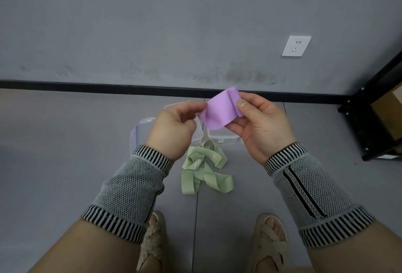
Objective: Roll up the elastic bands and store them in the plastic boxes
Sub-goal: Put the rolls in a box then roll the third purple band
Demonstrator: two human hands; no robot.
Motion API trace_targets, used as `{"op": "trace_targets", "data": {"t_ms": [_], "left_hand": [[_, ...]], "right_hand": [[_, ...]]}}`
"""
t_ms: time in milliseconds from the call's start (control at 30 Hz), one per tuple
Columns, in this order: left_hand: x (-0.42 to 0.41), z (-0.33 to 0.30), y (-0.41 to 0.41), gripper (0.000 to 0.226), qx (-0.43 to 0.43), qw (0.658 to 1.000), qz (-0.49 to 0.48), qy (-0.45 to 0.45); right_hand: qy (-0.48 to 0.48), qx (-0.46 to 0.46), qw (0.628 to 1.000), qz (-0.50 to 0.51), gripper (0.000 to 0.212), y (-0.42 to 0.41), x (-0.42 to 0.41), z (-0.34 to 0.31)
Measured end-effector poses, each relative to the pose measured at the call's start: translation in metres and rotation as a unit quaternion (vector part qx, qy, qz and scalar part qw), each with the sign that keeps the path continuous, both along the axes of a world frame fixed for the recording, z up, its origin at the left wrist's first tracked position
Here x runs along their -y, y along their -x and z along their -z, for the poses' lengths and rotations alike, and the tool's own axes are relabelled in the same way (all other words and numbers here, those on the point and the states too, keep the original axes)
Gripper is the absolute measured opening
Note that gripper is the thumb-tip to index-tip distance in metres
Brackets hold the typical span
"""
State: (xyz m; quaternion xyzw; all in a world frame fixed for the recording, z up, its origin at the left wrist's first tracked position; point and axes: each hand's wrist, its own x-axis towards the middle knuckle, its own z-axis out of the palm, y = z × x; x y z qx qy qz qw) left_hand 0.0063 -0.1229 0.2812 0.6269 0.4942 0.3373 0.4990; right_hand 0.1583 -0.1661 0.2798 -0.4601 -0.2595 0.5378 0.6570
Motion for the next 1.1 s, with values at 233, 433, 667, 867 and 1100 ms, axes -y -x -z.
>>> {"op": "trace_targets", "data": {"t_ms": [233,433,667,867,1100], "left_hand": [[0.006,-0.007,-0.002,0.044,0.005,0.999,0.034,0.017],[0.006,-0.006,-0.002,0.040,0.018,0.997,0.066,0.023],[0.003,-0.005,-0.002,0.012,-0.020,1.000,0.011,-0.020],[0.000,-0.005,0.000,0.024,-0.016,0.995,-0.084,-0.059],[-0.003,0.000,-0.002,0.029,0.011,0.993,-0.104,-0.049]], "right_hand": [[0.013,0.008,0.999,0.028,0.011,0.002,0.000,0.000],[0.047,0.028,0.996,0.074,0.010,0.000,-0.002,0.000],[0.084,0.170,0.976,0.103,0.009,-0.003,-0.004,0.011],[0.101,0.275,0.945,0.145,0.012,-0.006,-0.005,0.014],[0.101,0.263,0.947,0.154,0.012,-0.001,-0.005,0.011]]}}
